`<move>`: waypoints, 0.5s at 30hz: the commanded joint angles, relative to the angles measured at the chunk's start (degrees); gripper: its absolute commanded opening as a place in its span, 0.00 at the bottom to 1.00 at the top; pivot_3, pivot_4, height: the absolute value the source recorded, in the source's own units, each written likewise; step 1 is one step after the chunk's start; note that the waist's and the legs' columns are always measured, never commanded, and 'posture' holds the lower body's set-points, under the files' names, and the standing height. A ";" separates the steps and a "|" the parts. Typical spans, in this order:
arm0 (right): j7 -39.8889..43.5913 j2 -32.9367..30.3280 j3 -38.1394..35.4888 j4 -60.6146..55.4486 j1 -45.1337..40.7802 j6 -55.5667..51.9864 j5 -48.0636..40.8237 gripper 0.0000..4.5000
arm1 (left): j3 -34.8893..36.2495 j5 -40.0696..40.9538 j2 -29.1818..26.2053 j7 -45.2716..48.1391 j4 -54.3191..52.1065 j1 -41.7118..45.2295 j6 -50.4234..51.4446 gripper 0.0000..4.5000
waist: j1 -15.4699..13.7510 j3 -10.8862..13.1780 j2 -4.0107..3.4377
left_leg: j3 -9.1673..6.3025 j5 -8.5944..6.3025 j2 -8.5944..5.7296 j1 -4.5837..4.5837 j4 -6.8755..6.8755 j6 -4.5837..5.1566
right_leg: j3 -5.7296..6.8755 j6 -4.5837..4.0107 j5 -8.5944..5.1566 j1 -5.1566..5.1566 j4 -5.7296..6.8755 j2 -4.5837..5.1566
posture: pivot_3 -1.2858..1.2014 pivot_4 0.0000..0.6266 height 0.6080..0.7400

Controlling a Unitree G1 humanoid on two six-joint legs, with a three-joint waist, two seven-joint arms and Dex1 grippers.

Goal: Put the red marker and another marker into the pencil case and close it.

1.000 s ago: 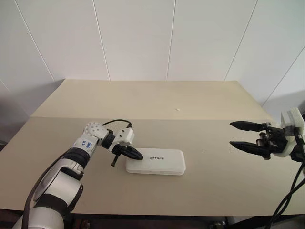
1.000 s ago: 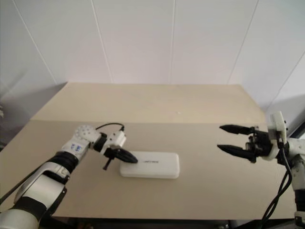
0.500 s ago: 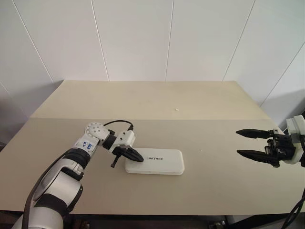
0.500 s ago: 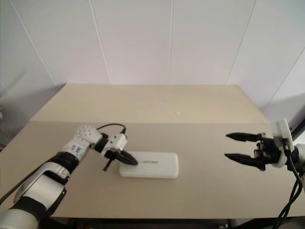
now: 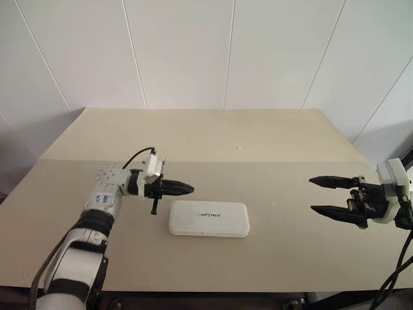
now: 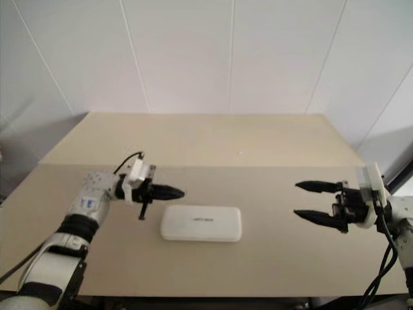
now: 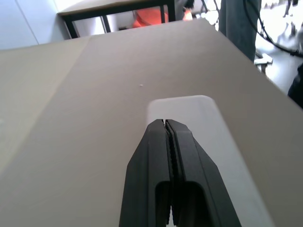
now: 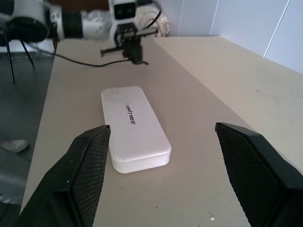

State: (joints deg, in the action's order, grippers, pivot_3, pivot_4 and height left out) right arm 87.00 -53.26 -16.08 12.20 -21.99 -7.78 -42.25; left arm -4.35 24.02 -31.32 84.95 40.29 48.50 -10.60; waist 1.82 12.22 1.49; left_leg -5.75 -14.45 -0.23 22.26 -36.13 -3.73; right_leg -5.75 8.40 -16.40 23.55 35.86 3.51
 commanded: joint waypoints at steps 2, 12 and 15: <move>1.07 0.12 -1.24 0.55 -2.32 -0.18 0.53 1.00 | 3.47 2.98 -3.63 4.18 -8.10 -4.73 4.65 0.21 | -0.04 0.00 0.00 | 0.00 0.00 0.00 -0.01 -0.04 0.00 | 0.00 0.00 0.00 -0.01 0.03 0.00 | 0.52 0.24 1.00; 3.43 -0.56 -1.94 0.42 -3.68 -1.40 0.67 1.00 | 3.25 9.81 -14.03 7.55 -8.46 -9.55 4.75 0.94 | -0.03 0.00 -0.01 | 0.00 0.02 0.01 -0.07 0.04 -0.01 | 0.01 -0.06 0.04 -0.04 -0.02 0.01 | 0.52 0.24 1.00; 4.30 -1.08 -3.55 -0.35 -1.28 -1.94 -0.27 1.00 | 2.09 12.08 -18.05 7.55 -7.62 -9.85 4.57 1.00 | -0.04 0.01 -0.01 | 0.00 -0.01 0.04 -0.04 0.09 -0.03 | 0.02 -0.09 0.00 0.01 -0.04 0.00 | 0.52 0.24 1.00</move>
State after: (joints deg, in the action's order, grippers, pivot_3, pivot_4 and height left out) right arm 87.47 -53.00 -16.79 13.69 -23.38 -9.21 -40.88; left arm -1.94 33.59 -47.80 86.08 33.86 38.35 -5.80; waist 1.78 12.22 1.47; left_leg -5.75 -14.46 -0.20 22.23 -36.04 -3.75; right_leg -5.74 8.32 -16.40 23.56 35.82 3.53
